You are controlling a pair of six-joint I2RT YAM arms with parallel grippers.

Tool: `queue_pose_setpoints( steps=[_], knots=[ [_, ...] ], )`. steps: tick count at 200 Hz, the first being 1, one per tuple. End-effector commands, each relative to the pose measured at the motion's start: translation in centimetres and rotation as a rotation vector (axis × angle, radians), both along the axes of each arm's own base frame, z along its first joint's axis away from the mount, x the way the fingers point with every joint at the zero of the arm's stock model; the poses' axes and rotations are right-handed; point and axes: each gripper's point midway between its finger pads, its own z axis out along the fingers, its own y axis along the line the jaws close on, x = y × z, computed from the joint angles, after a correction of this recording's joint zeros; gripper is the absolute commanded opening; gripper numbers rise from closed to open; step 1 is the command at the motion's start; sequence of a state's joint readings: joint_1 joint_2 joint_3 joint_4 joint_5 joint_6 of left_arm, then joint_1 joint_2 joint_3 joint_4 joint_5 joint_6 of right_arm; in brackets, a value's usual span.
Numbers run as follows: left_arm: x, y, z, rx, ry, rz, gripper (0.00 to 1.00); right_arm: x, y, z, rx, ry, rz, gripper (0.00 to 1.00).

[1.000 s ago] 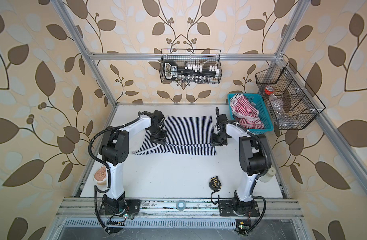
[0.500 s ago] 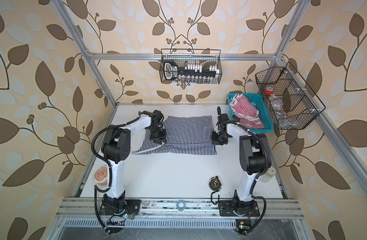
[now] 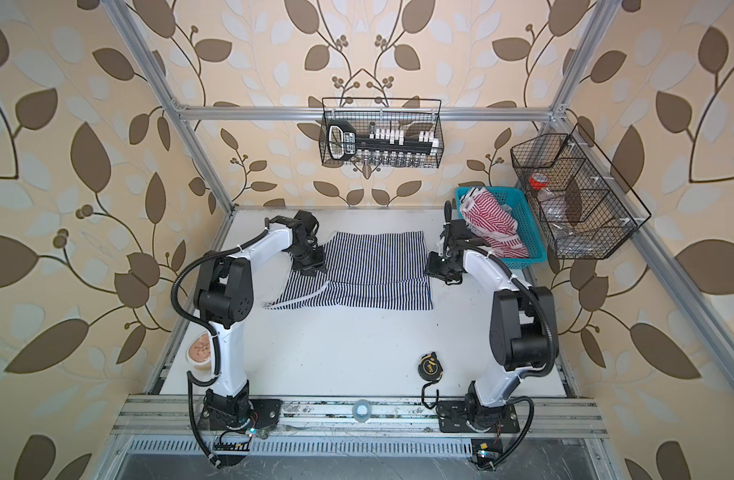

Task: Fold and stack the tank tops
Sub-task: 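Release the folded hem and lift both grippers off the tank top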

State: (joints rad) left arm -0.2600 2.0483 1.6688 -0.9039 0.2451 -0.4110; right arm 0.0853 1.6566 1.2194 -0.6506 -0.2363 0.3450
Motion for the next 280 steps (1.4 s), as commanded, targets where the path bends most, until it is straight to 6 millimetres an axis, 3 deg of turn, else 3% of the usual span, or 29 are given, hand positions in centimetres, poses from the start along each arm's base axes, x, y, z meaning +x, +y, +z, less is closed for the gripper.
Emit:
queue_pose_setpoints(
  steps=[1,44,66,105,163,208,280],
  knots=[
    [-1.3,0.9,4.5,0.000,-0.094,0.032,0.39,-1.8,0.8,-0.3,-0.003,0.023,0.026,0.28],
    [-5.8,0.0,1.9,-0.074,-0.014,0.012,0.30,-4.0,4.3,-3.4,0.029,0.085,0.101,0.00],
    [-6.9,-0.1,0.3,-0.082,0.032,0.008,0.29,-4.3,5.1,-5.1,0.060,0.112,0.105,0.00],
    [-7.4,0.7,-2.0,-0.035,0.076,0.006,0.29,-4.6,4.8,-7.0,0.051,0.150,0.095,0.00],
    [-8.3,2.3,-5.4,0.045,0.155,0.021,0.29,-6.0,2.6,-10.5,0.018,0.242,0.051,0.05],
    [-9.9,3.8,-7.0,0.102,0.205,0.035,0.30,-7.2,1.2,-11.4,-0.043,0.284,0.053,0.05],
    [-14.8,4.7,-8.3,0.104,0.289,0.057,0.32,-10.2,-0.2,-12.1,-0.129,0.358,0.058,0.05]
  ],
)
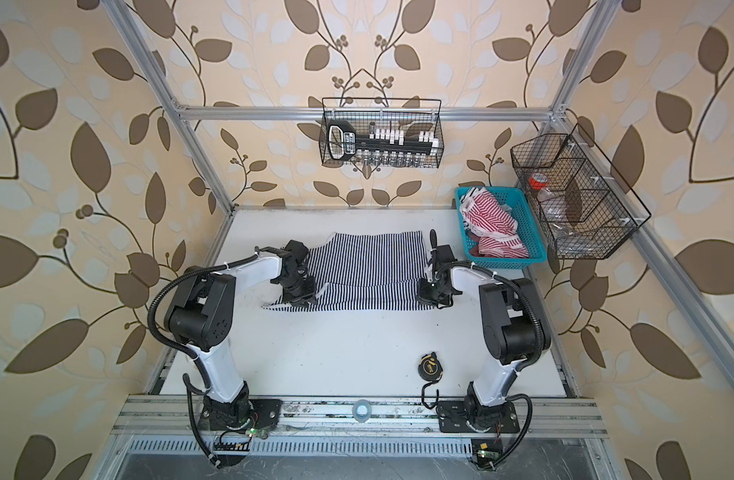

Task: Fold and stack the tank tops
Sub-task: 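Release the folded hem and lift both grippers off the tank top, then move both grippers to the tank top's shoulder straps farthest from the robot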

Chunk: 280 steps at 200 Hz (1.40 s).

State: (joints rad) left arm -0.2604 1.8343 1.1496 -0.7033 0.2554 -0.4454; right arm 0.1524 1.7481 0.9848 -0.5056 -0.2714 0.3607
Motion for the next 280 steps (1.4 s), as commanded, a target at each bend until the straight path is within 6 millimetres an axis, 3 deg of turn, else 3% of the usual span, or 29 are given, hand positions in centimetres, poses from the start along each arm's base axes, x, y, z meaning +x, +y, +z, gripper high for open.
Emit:
queue_pose_setpoints(
  steps=[1,44,125,152,177,189,202,219,236,252,280],
  knots=[
    [-5.2,2.3,-2.6,0.089,0.178,0.023,0.32,-5.0,-2.7,-2.8,-0.150,0.165,0.009,0.05],
    [-6.4,2.7,-2.4,0.090,0.180,0.031,0.32,-6.6,-2.8,-2.8,-0.186,0.184,0.012,0.03],
    [-6.6,2.8,-1.0,0.087,0.154,0.033,0.32,-8.8,-2.5,-2.5,-0.234,0.212,0.047,0.03],
    [-5.7,2.3,1.2,0.052,0.090,0.050,0.32,-7.9,-1.8,-1.1,-0.200,0.158,0.041,0.04],
    [-2.8,1.5,6.7,0.007,-0.067,0.055,0.35,-5.1,-0.9,2.9,-0.141,0.014,0.013,0.10],
    [-1.2,1.2,9.6,-0.007,-0.148,0.051,0.38,-3.4,-0.4,5.5,-0.091,-0.070,-0.005,0.18],
    [0.9,0.9,12.5,-0.019,-0.235,0.042,0.41,-1.5,-0.1,8.4,-0.033,-0.155,-0.021,0.20],
    [3.8,0.5,15.0,-0.017,-0.314,0.027,0.44,1.1,-0.5,11.5,0.028,-0.252,-0.041,0.23],
    [7.1,0.0,15.9,0.000,-0.353,0.008,0.47,3.7,-1.6,13.4,0.051,-0.299,-0.059,0.24],
    [10.2,-0.6,15.7,0.005,-0.351,-0.013,0.48,6.2,-2.4,14.0,0.045,-0.308,-0.060,0.28],
    [15.3,-1.7,14.0,-0.035,-0.371,-0.029,0.52,10.7,-2.7,12.7,0.075,-0.279,-0.045,0.33]
  ],
)
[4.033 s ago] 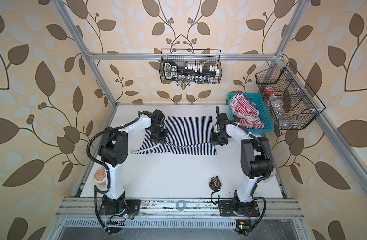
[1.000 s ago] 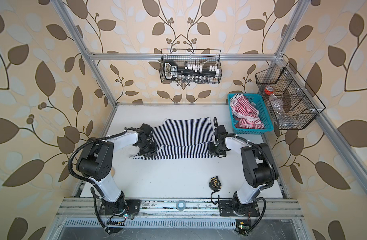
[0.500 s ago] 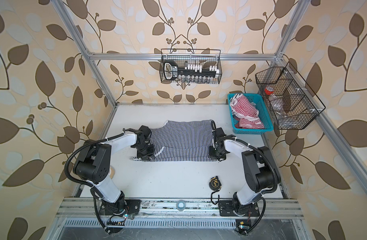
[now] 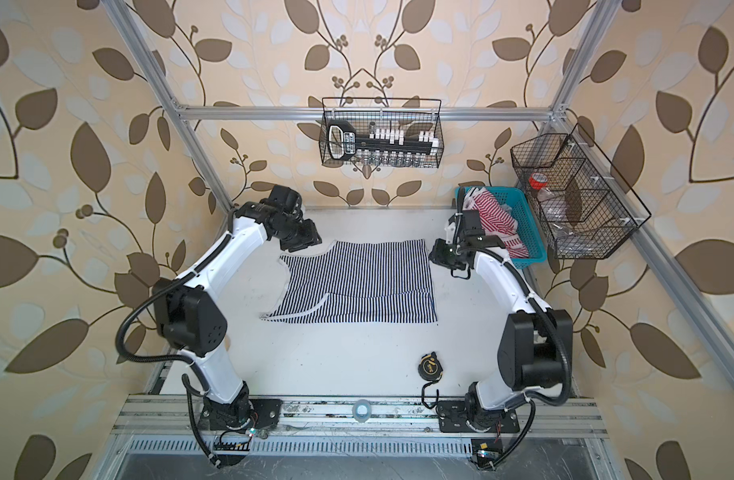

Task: Fold and stack the tank tops
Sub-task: 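Move both grippers to the tank top's shoulder straps farthest from the robot, then grasp the far shoulder strap corners with both grippers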

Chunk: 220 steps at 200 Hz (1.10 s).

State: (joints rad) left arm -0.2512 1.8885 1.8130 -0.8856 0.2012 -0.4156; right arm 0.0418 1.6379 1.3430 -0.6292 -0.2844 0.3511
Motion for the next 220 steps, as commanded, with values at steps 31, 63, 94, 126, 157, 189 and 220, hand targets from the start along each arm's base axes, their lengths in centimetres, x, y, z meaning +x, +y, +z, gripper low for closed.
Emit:
queue_pose_setpoints(
  steps=[31,63,94,126,157,189,220],
  knots=[
    [7.5,-0.2,-4.8,-0.073,0.013,-0.036,0.52,6.2,-0.1,-4.2,0.042,0.075,0.034,0.34],
    [11.1,0.4,-6.8,-0.115,-0.003,-0.019,0.53,9.4,-0.4,-5.9,0.078,0.062,-0.001,0.34],
    [13.5,0.5,-8.3,-0.210,-0.035,0.007,0.53,11.7,-0.4,-7.8,0.112,0.062,-0.027,0.34],
    [14.5,-0.6,-10.0,-0.273,-0.025,-0.026,0.53,13.7,-0.2,-9.3,0.135,0.069,-0.035,0.34],
    [14.9,-1.2,-11.2,-0.309,-0.012,-0.033,0.53,14.9,-0.5,-10.3,0.131,0.082,-0.052,0.34],
    [15.1,-1.4,-11.8,-0.312,-0.011,-0.041,0.53,15.3,-1.1,-11.2,0.100,0.096,-0.076,0.34],
    [15.2,-1.6,-12.3,-0.313,-0.010,-0.062,0.53,15.6,-1.3,-12.1,0.091,0.109,-0.074,0.34]
  ],
)
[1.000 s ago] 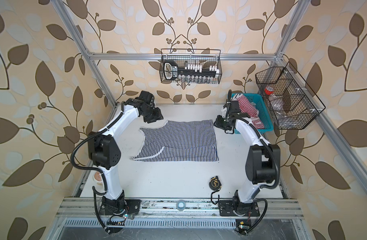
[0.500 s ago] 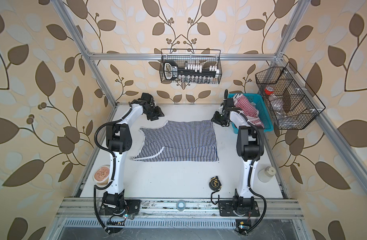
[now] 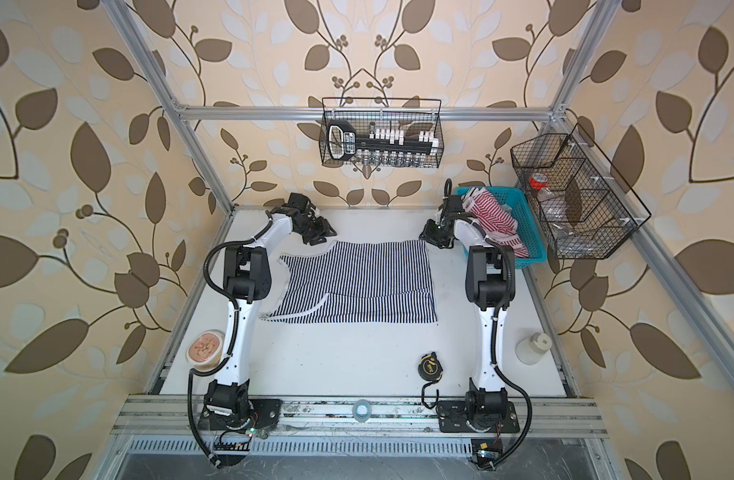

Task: Fold and stack the tank tops
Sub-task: 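Grasp the far shoulder strap corners with both grippers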

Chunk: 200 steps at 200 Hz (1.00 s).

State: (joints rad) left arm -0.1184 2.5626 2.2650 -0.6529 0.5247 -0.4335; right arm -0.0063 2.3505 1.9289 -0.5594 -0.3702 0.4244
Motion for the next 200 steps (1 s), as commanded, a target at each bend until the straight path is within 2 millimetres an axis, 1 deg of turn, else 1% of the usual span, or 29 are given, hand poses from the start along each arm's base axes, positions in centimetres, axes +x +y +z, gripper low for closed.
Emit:
queue_pose_setpoints(
  steps=[1,19,30,50,63,98,127,168,200],
  knots=[
    [1.0,-0.9,2.1,-0.032,-0.063,-0.036,0.53,0.3,-0.5,-1.1,-0.017,0.030,-0.010,0.34],
    [1.0,-1.1,1.6,-0.035,-0.053,-0.042,0.50,0.3,-0.6,-1.7,-0.024,0.045,-0.007,0.34],
    [0.9,-1.2,1.3,-0.037,-0.047,-0.042,0.47,0.4,-0.6,-2.0,-0.018,0.050,-0.001,0.34],
    [0.8,-1.2,0.8,-0.041,-0.035,-0.045,0.45,0.6,-0.6,-2.3,-0.023,0.057,0.006,0.34],
    [0.8,-1.3,0.7,-0.048,-0.035,-0.048,0.44,0.7,-0.9,-2.4,-0.031,0.060,0.004,0.34],
    [0.9,-1.9,0.9,-0.073,-0.039,-0.056,0.43,1.0,-0.6,-2.7,-0.012,0.062,0.009,0.33],
    [0.9,-2.5,0.4,-0.092,-0.033,-0.063,0.42,1.1,-0.3,-3.0,0.006,0.062,0.014,0.29],
    [0.6,-3.1,-0.6,-0.105,-0.007,-0.067,0.37,0.9,0.1,-3.4,0.031,0.071,0.020,0.25],
    [0.5,-3.1,-0.9,-0.106,0.004,-0.065,0.32,0.7,0.1,-3.7,0.029,0.077,0.022,0.21]
  ],
)
